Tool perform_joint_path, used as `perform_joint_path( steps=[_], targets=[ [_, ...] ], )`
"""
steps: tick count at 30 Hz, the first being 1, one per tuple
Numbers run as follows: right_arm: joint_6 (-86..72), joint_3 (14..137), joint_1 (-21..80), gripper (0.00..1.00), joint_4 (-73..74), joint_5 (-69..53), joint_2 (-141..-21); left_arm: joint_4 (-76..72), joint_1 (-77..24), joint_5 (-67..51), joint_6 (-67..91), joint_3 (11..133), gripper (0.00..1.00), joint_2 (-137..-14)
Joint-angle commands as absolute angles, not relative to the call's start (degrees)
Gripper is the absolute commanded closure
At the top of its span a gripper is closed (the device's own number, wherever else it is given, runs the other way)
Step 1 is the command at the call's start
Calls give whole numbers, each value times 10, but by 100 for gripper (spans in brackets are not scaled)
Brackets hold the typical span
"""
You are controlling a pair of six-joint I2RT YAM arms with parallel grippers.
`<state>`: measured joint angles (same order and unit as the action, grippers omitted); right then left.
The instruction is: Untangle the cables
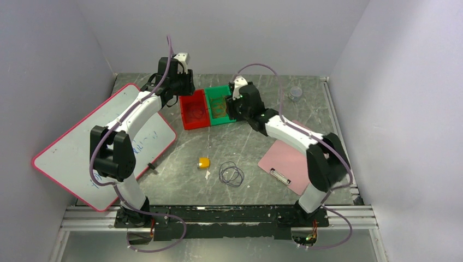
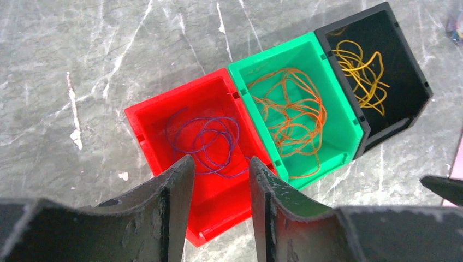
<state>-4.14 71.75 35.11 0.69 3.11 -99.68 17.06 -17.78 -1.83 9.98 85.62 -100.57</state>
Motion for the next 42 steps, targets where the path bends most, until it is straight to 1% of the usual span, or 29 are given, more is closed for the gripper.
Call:
perform_joint_path(
  steps=[1,6,8,12,18,22,26,30,35,37,42],
  targets=[
    [-70,648,354,54,17,1,-903,159,-181,-69,89,866,53,-979],
    [-92,560,353,53,83,-19,-809,208,-236,-62,77,900,55,-991],
    [-107,521,353,53,97,-20,-765,214,-257,-78,89,885,56,-980],
    [-158,451,352,53,106,-5,-695,209,-310,-89,115,801,56,-936],
    [-276,362,349,52,93,33,-618,183,-405,-105,163,656,56,-871],
    [-318,325,347,51,83,37,-595,191,-438,-106,180,602,57,-845],
    [-327,310,347,51,84,42,-587,211,-464,-91,204,571,56,-823],
    [-333,304,347,51,83,46,-585,241,-501,-43,278,565,58,-826],
    [-343,289,347,51,73,40,-580,237,-558,19,363,557,57,-834],
    [-345,286,347,51,72,38,-579,249,-576,55,397,561,56,-847],
    [-336,290,346,51,77,38,-580,272,-614,120,455,573,57,-891]
  ],
)
